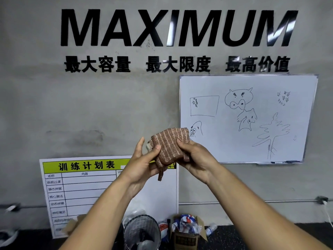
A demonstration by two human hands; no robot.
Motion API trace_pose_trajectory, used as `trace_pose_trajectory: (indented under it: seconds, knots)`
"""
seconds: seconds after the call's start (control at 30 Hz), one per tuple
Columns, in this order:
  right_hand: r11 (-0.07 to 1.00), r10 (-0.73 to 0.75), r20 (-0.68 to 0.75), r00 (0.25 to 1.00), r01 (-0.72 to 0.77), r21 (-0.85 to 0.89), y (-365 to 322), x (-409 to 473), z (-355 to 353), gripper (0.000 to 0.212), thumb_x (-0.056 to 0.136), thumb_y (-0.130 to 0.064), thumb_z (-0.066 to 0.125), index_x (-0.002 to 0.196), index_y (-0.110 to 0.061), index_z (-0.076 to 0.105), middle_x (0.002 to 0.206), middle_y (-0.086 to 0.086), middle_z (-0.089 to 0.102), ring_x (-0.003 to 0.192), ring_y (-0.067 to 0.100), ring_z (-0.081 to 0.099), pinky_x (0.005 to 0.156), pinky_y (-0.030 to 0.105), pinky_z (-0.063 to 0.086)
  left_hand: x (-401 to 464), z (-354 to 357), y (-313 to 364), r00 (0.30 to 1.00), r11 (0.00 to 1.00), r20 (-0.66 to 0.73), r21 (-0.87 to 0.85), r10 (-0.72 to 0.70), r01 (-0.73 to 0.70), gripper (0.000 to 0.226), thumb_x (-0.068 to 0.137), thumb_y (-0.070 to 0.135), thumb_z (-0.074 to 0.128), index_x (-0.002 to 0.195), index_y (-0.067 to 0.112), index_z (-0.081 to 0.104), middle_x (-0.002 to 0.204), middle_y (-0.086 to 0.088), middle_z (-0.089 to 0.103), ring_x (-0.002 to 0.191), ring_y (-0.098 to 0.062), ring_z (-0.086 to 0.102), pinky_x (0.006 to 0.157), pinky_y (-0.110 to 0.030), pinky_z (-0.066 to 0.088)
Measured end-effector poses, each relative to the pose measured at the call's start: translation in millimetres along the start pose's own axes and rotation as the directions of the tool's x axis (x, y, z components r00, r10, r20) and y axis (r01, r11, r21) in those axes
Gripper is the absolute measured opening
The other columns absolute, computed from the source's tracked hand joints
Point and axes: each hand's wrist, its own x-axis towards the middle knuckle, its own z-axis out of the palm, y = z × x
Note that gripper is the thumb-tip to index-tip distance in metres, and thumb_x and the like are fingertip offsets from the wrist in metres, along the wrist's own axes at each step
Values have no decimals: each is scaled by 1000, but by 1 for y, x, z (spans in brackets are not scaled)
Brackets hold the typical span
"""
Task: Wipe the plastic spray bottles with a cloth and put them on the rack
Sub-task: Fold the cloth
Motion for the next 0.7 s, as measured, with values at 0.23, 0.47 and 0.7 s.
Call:
trace_pose_trajectory:
  seconds: [0.23,0.47,0.7]
  knots:
    - [979,-119,-116,986,97,-177,-1,-8,1,68,96,-1,70,152,-29,42,115,10,75,78,17,76,64,29,60,5,3,8,963,944,-1,200,268,-263,34,102,-6,60,122,19,71,105,0,78,89,-12,72,68,-19,59]
    - [845,-224,127,966,257,-469,-10,-16,-6,48,91,0,77,135,-18,69,123,3,74,96,8,74,77,20,57,12,0,20,965,866,81,426,250,-260,42,88,-9,78,119,19,75,118,-8,77,96,-12,75,78,-25,60]
    - [445,-273,177,946,287,-849,-21,-12,-20,43,88,-15,85,129,-21,74,109,-6,79,98,7,74,93,30,59,16,-4,33,882,329,279,850,380,-411,24,96,9,77,108,30,77,97,20,73,85,13,65,77,-10,47]
